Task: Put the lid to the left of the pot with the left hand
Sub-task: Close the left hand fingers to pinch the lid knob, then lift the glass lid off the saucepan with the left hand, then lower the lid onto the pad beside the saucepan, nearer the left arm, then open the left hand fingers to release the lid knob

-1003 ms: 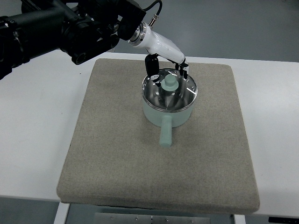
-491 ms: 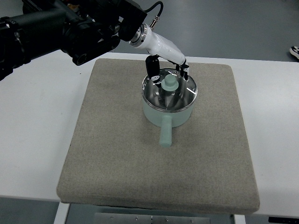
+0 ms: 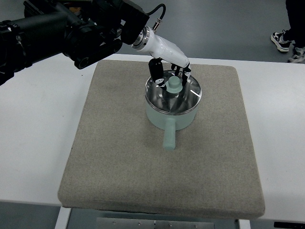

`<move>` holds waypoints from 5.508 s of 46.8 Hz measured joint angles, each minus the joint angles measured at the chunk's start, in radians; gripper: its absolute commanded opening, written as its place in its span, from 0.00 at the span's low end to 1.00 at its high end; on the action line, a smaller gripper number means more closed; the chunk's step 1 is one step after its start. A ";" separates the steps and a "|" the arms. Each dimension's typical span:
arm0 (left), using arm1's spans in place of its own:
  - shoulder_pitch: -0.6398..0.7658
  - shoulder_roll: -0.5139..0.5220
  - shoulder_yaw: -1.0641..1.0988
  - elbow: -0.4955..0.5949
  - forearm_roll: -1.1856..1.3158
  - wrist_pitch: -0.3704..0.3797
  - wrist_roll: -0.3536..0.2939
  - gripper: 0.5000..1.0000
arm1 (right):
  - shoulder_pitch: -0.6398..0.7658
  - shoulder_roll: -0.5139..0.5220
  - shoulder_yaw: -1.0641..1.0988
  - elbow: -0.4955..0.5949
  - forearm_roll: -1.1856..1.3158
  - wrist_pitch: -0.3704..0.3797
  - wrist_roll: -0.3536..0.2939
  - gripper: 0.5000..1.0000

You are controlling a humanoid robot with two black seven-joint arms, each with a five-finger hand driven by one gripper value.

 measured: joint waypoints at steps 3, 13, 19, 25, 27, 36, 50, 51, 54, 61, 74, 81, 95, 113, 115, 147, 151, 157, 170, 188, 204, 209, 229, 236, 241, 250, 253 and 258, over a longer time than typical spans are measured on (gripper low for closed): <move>0.000 -0.001 0.000 0.001 -0.002 0.000 0.000 0.40 | 0.000 0.000 0.000 0.000 0.000 0.000 0.000 0.85; -0.002 -0.002 0.001 0.003 -0.003 0.001 0.000 0.30 | 0.000 0.000 0.000 0.000 0.000 0.000 0.000 0.85; -0.002 -0.002 0.001 0.003 0.006 0.019 0.000 0.22 | 0.000 0.000 0.000 0.000 0.000 0.000 0.000 0.85; -0.001 -0.002 0.001 0.003 0.009 0.031 0.000 0.14 | 0.000 0.000 0.000 0.000 0.000 0.000 0.000 0.85; -0.001 -0.002 0.001 0.003 0.009 0.032 0.000 0.09 | 0.000 0.000 0.000 0.000 0.000 0.000 0.000 0.85; 0.000 -0.001 0.001 0.002 0.012 0.033 0.000 0.00 | 0.000 0.000 0.000 0.000 0.000 0.000 0.000 0.85; 0.000 -0.001 0.002 0.003 0.014 0.034 0.000 0.00 | 0.000 0.000 0.000 0.000 0.000 0.000 0.000 0.85; 0.000 -0.001 0.002 0.003 0.013 0.034 0.000 0.00 | 0.000 0.000 0.000 0.000 0.000 0.000 0.000 0.85; 0.001 -0.001 0.002 0.002 0.006 0.036 0.000 0.00 | 0.000 0.000 0.000 0.000 0.000 0.000 0.000 0.85; 0.001 -0.002 0.002 0.002 0.001 0.074 0.000 0.00 | 0.000 0.000 0.000 0.000 0.000 0.000 0.000 0.85; -0.009 -0.002 0.001 0.002 -0.003 0.084 0.000 0.00 | 0.000 0.000 0.000 0.000 0.000 0.000 0.000 0.85; -0.011 -0.002 0.000 0.002 -0.003 0.084 0.000 0.00 | 0.000 0.000 0.000 0.000 0.000 0.000 0.000 0.85; -0.028 -0.003 -0.017 0.002 -0.005 0.083 0.000 0.00 | 0.000 0.000 0.000 0.000 0.000 0.000 0.000 0.85; -0.019 0.008 -0.019 0.033 -0.007 0.083 0.000 0.00 | 0.000 0.000 0.000 0.000 0.000 0.000 0.000 0.85; -0.015 0.012 -0.019 0.051 -0.008 0.083 0.000 0.00 | 0.000 0.000 0.000 0.000 0.000 0.000 0.000 0.85; 0.065 0.202 -0.006 0.128 0.015 0.085 0.000 0.00 | 0.000 0.000 0.000 0.000 0.000 0.000 0.000 0.85; 0.076 0.220 -0.003 0.127 0.017 0.085 0.000 0.00 | 0.000 0.000 0.000 0.000 0.000 0.000 0.000 0.85; 0.090 0.233 -0.002 0.127 0.017 0.085 0.000 0.00 | 0.000 0.000 0.000 0.000 0.000 0.000 0.000 0.85; 0.154 0.240 0.019 0.131 0.018 0.092 0.000 0.00 | 0.000 0.000 0.000 0.000 0.000 0.000 0.000 0.85; 0.237 0.227 0.020 0.160 0.023 0.135 0.000 0.00 | 0.000 0.000 0.000 0.000 0.000 0.000 0.000 0.85; 0.267 0.198 0.016 0.189 0.007 0.212 0.000 0.00 | 0.000 0.000 0.000 0.000 0.000 0.000 0.000 0.85; 0.272 0.193 0.016 0.193 0.006 0.220 0.000 0.00 | 0.000 0.000 0.000 0.000 0.000 0.000 0.000 0.85; 0.295 0.192 0.012 0.193 -0.003 0.283 0.000 0.00 | 0.000 0.000 0.000 0.000 0.000 0.000 0.000 0.85; 0.314 0.177 0.012 0.192 -0.004 0.286 0.000 0.00 | 0.000 0.000 0.000 0.000 0.000 0.000 0.000 0.85; 0.324 0.176 0.012 0.194 -0.003 0.298 0.000 0.00 | 0.000 0.000 0.000 0.000 0.000 0.000 0.000 0.85; 0.331 0.176 0.013 0.194 -0.002 0.315 0.000 0.00 | 0.000 0.000 0.000 0.000 0.000 0.000 0.000 0.85; 0.331 0.176 0.013 0.194 -0.003 0.316 0.000 0.00 | 0.000 0.000 0.000 0.000 0.000 0.000 0.000 0.85; 0.331 0.178 0.008 0.187 -0.009 0.318 0.000 0.00 | 0.000 0.000 0.000 0.000 0.000 0.000 0.000 0.85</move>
